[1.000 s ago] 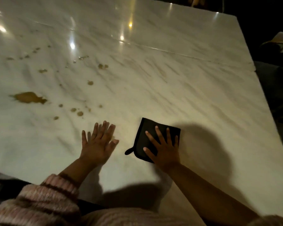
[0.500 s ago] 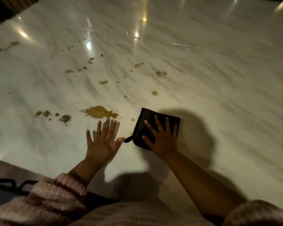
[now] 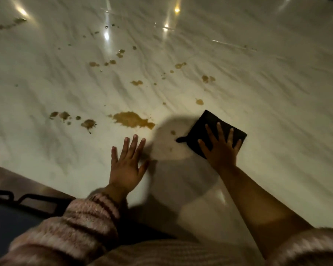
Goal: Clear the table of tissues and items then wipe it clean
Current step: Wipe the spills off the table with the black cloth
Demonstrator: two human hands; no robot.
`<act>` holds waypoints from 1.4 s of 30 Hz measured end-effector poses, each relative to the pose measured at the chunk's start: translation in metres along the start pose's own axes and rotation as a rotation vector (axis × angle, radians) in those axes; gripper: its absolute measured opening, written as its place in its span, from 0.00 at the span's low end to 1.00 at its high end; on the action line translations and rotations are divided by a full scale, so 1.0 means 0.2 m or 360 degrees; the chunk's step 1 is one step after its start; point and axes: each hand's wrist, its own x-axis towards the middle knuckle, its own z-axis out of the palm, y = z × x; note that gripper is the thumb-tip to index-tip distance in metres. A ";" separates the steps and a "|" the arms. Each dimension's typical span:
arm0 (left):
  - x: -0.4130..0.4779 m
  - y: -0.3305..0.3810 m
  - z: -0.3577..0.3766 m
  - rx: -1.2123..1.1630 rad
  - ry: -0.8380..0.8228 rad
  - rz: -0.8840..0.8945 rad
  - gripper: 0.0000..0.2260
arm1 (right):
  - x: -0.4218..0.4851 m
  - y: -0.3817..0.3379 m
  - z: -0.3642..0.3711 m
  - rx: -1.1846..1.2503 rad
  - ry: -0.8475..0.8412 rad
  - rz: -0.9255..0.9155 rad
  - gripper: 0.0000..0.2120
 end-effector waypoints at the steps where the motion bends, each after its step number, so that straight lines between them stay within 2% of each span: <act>1: 0.00 0.00 0.00 -0.0008 0.0011 -0.0003 0.32 | -0.02 -0.07 0.02 0.0002 -0.0005 -0.0059 0.30; 4: -0.01 0.00 0.00 -0.0022 0.0045 -0.0010 0.30 | -0.18 -0.13 0.09 -0.0001 0.0006 -0.0437 0.32; 6: -0.01 0.00 0.00 -0.0050 0.0060 -0.0026 0.29 | -0.25 0.00 0.10 -0.0037 -0.0031 -0.0726 0.30; 8: -0.01 0.00 0.00 -0.0072 0.0064 -0.0049 0.28 | -0.21 0.16 0.06 -0.0126 -0.0043 -0.0859 0.29; 11: -0.02 0.01 0.01 -0.0059 0.0085 -0.0121 0.28 | -0.02 0.26 -0.03 -0.0124 0.0048 -0.0531 0.32; 13: -0.03 0.02 0.01 -0.0052 0.0083 -0.0185 0.29 | 0.13 0.15 -0.05 -0.0025 0.0008 -0.0269 0.32; 15: -0.05 0.02 0.01 -0.0056 0.0069 -0.0249 0.30 | 0.20 -0.05 -0.03 -0.0013 -0.0026 -0.0203 0.30; 17: -0.08 0.01 0.00 -0.0053 0.0076 -0.0308 0.31 | 0.14 -0.26 0.02 -0.0032 -0.0037 -0.0391 0.30; 19: -0.11 -0.01 -0.01 -0.0062 0.0088 -0.0356 0.32 | 0.00 -0.33 0.08 -0.0063 -0.0087 -0.0738 0.33; 21: -0.13 -0.04 -0.02 -0.0080 0.0094 -0.0423 0.32 | -0.07 -0.26 0.08 -0.0100 -0.0156 -0.1049 0.35; 23: -0.14 -0.10 -0.04 -0.0082 0.0090 -0.0490 0.31 | 0.00 -0.14 0.04 -0.0129 -0.0150 -0.1174 0.36; 26: -0.15 -0.22 -0.07 -0.0118 0.0158 -0.0617 0.31 | 0.21 -0.07 -0.02 -0.0052 -0.0052 -0.0842 0.35; 29: -0.16 -0.35 -0.10 -0.0154 0.0211 -0.0745 0.31 | 0.33 -0.29 -0.03 -0.0037 -0.0071 -0.0470 0.31; 31: -0.16 -0.43 -0.13 -0.0175 0.0215 -0.0836 0.30 | 0.27 -0.49 0.01 -0.0041 -0.0095 -0.0488 0.30; 33: -0.15 -0.50 -0.17 -0.0207 0.0209 -0.0909 0.29 | 0.12 -0.61 0.09 -0.0034 -0.0035 -0.0727 0.33; 35: -0.13 -0.57 -0.19 -0.0214 0.0213 -0.0944 0.30 | 0.00 -0.60 0.14 -0.0032 -0.0023 -0.0954 0.35; 37: -0.11 -0.63 -0.19 -0.0209 0.0227 -0.0959 0.31 | 0.05 -0.55 0.12 -0.0002 -0.0046 -0.1040 0.35; 39: -0.10 -0.64 -0.17 -0.0177 0.0245 -0.0954 0.32 | 0.20 -0.53 0.07 -0.0015 -0.0018 -0.0903 0.35; 42: -0.10 -0.65 -0.15 -0.0161 0.0254 -0.0962 0.32 | 0.43 -0.72 0.03 -0.0015 0.0006 -0.0478 0.35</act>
